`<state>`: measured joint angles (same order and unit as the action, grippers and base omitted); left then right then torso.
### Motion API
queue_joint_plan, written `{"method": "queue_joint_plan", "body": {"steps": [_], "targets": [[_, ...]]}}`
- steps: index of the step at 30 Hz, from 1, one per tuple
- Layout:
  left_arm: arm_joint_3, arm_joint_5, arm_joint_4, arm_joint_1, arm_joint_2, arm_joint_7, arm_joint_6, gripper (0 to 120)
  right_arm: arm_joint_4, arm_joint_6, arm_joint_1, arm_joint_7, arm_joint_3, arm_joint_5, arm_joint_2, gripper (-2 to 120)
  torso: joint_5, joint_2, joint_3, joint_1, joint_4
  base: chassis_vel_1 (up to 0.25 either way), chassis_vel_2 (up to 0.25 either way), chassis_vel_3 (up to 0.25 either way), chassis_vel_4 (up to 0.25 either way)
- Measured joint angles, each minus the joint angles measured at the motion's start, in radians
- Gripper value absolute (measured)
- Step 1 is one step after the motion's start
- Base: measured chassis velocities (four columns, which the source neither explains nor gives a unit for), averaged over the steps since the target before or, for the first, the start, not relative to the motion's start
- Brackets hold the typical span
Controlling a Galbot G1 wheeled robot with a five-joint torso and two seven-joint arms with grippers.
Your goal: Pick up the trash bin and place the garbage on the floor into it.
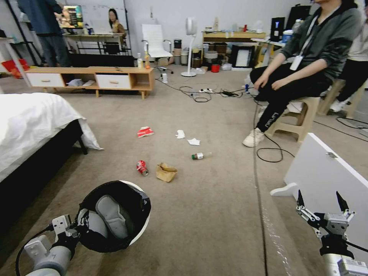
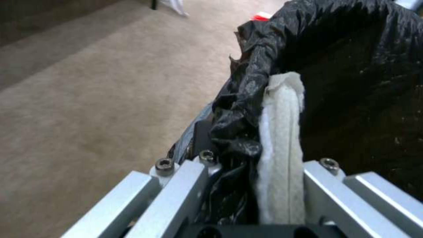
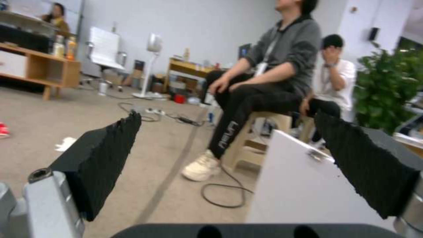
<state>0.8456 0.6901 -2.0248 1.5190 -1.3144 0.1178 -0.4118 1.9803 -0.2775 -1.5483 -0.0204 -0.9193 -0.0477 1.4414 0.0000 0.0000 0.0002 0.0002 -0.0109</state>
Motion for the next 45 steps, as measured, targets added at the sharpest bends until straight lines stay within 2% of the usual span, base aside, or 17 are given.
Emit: {"method": "queue_joint_plan", "body": {"steps": [10, 17, 20, 31, 45], "targets": [[0.001, -0.002, -0.001, 0.001, -0.003, 0.000, 0.016, 6, 0.004, -0.002, -0.001, -0.005, 0.000, 0.000, -0.001, 100, 0.0000, 0.000, 0.000, 0.000, 0.0004, 0.078, 0.079, 0.072, 0.077], [-0.001, -0.004, -0.004, 0.000, -0.005, 0.000, 0.020, 6, 0.005, -0.003, -0.002, -0.007, 0.001, 0.001, 0.001, 100, 0.0001, 0.000, 0.000, 0.000, -0.0006, 0.007, 0.006, 0.006, 0.005], [-0.002, -0.004, -0.006, 0.000, -0.006, 0.000, 0.020, 6, 0.005, -0.001, -0.002, -0.006, 0.001, 0.005, 0.002, 100, 0.0000, 0.000, 0.000, 0.000, 0.0000, 0.000, 0.000, 0.000, 0.000], [-0.004, -0.005, -0.007, -0.004, -0.007, 0.000, 0.020, 6, -0.002, 0.013, 0.004, 0.027, 0.002, 0.014, 0.005, 100, 0.0000, 0.000, 0.000, 0.000, 0.0000, -0.003, 0.005, 0.005, -0.005], [-0.014, -0.011, -0.002, -0.010, -0.014, 0.003, 0.018, 6, -0.004, 0.008, 0.003, 0.020, -0.001, 0.014, 0.004, 100, -0.0002, 0.000, 0.000, 0.000, 0.0000, -0.180, 0.160, 0.169, -0.160]]}}
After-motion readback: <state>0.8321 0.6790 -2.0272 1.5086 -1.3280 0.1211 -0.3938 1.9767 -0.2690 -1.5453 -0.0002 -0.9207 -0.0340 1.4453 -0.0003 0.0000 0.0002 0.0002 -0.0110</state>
